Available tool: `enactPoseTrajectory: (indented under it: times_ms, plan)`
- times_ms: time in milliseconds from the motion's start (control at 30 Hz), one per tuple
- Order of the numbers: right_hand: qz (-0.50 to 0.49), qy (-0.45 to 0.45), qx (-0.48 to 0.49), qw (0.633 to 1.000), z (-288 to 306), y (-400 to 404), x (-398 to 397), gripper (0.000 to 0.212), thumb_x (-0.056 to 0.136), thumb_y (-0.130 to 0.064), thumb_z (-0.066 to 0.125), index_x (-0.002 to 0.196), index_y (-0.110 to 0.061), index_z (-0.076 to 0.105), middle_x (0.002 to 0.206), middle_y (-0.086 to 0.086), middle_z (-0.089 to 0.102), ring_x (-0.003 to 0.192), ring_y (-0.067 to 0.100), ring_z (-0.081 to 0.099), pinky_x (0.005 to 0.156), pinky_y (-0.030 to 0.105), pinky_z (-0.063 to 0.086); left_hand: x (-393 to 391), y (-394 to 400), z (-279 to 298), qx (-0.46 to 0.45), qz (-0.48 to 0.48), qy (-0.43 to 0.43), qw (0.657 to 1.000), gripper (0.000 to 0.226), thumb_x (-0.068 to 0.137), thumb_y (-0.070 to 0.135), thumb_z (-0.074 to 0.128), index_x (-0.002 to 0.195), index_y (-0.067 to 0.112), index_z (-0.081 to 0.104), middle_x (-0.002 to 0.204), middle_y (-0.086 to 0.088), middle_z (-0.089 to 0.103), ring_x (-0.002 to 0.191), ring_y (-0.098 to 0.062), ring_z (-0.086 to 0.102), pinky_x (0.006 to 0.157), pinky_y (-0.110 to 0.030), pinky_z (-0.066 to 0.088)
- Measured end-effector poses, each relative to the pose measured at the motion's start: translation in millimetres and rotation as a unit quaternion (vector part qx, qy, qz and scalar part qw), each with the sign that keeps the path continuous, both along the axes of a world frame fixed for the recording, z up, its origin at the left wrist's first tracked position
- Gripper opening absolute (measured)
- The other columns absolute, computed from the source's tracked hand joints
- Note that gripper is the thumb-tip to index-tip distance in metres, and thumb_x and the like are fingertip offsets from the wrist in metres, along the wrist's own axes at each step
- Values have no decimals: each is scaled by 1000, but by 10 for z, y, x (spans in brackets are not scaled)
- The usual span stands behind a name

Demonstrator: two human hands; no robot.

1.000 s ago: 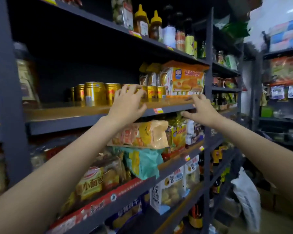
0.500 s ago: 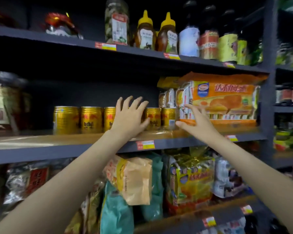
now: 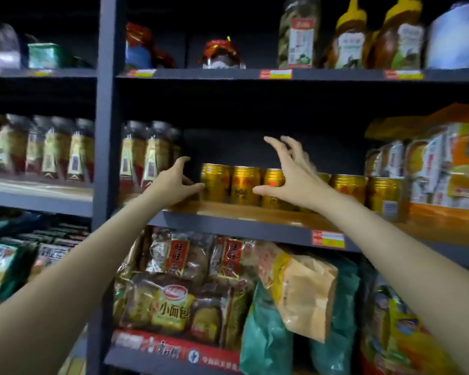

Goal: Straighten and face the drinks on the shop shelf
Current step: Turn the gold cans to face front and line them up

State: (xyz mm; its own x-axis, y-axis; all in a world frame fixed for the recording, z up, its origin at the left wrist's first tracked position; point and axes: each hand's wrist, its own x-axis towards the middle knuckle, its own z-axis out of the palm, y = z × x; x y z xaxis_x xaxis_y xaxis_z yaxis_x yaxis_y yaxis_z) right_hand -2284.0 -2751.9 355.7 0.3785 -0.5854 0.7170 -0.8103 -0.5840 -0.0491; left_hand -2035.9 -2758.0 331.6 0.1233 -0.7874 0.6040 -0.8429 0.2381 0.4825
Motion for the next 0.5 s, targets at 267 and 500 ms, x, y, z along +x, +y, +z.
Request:
enactPoseTrajectory:
  times_ms: [267, 500]
  plan:
    - [-15, 82, 83, 993, 224, -146, 800, 81, 81, -61, 58, 147, -34, 17, 152, 8, 32, 142, 29, 23, 114, 60, 4, 516, 35, -88, -175, 101, -230, 952, 58, 92, 36, 49, 141, 12, 31, 131, -14, 50, 119, -36, 43, 95, -47, 35]
    - [-161, 46, 90, 982, 295, -419, 1370, 63, 79, -64, 58, 128, -25, 49, 138, 6, 49, 133, 31, 36, 111, 57, 16, 752, -250, -205, -182, 16, -202, 962, 54, 92, 43, 24, 132, 12, 45, 128, -11, 52, 117, -33, 44, 93, -42, 36]
